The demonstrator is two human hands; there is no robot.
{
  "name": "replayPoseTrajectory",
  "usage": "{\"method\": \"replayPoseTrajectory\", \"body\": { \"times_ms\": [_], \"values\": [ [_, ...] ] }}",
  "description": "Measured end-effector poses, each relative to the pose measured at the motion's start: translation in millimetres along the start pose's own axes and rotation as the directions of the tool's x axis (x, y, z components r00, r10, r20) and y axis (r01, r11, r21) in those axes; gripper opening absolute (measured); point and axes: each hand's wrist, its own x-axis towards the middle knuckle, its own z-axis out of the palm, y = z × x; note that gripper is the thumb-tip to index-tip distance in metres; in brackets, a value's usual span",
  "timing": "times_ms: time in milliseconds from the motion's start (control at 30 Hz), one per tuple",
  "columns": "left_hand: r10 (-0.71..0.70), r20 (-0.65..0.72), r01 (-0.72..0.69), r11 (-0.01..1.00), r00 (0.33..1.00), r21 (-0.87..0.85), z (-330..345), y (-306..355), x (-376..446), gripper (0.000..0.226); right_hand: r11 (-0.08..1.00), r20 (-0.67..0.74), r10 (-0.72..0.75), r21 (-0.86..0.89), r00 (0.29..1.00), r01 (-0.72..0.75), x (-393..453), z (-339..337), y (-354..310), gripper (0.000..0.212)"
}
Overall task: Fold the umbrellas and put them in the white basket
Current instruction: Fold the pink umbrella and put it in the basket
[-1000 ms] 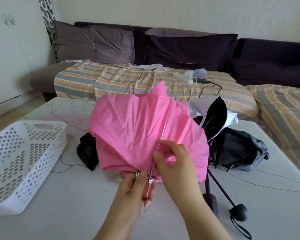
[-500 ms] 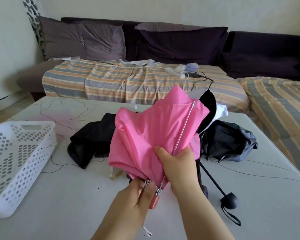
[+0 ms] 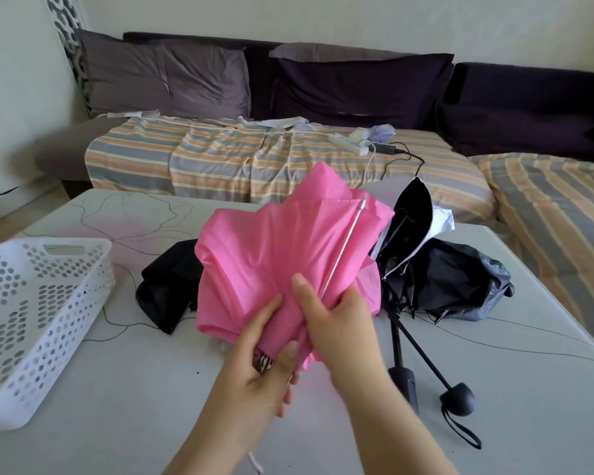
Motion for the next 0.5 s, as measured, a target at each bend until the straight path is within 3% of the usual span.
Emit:
{"method": "replayPoseTrajectory", "body": {
  "times_ms": [67,167,267,400,500],
  "values": [
    [-0.025,-0.015,0.023,0.997,1.000,-0.067,-3.4,4.9,-1.3,0.050,0.996,-0.100,-0.066,-0.068,0.993,0.059,9.7,-17.5,-5.8,0.041],
    [-0.053,-0.006,0.052,0.992,0.999,-0.111,-10.4,7.0,-2.6,0.052,0.970,-0.301,-0.238,-0.121,0.924,0.211,24.3,-46.5,-10.9,0.041],
    [-0.053,0.068,0.061,0.991,0.996,-0.122,-17.9,3.0,-3.8,0.053,0.934,-0.186,-0.329,-0.209,0.926,0.290,32.3,-60.1,-11.8,0.051],
    [-0.049,0.124,0.051,0.999,0.991,-0.007,-26.9,-2.0,-8.0,0.054,0.976,-0.121,-0.208,-0.091,0.971,0.198,42.7,-69.4,-12.7,0.038],
    [0.017,0.125,-0.029,0.994,0.992,0.101,-25.0,-3.3,-11.8,0.065,0.978,-0.142,-0.192,-0.105,0.971,0.178,49.1,-71.5,-7.4,0.050]
  ]
}}
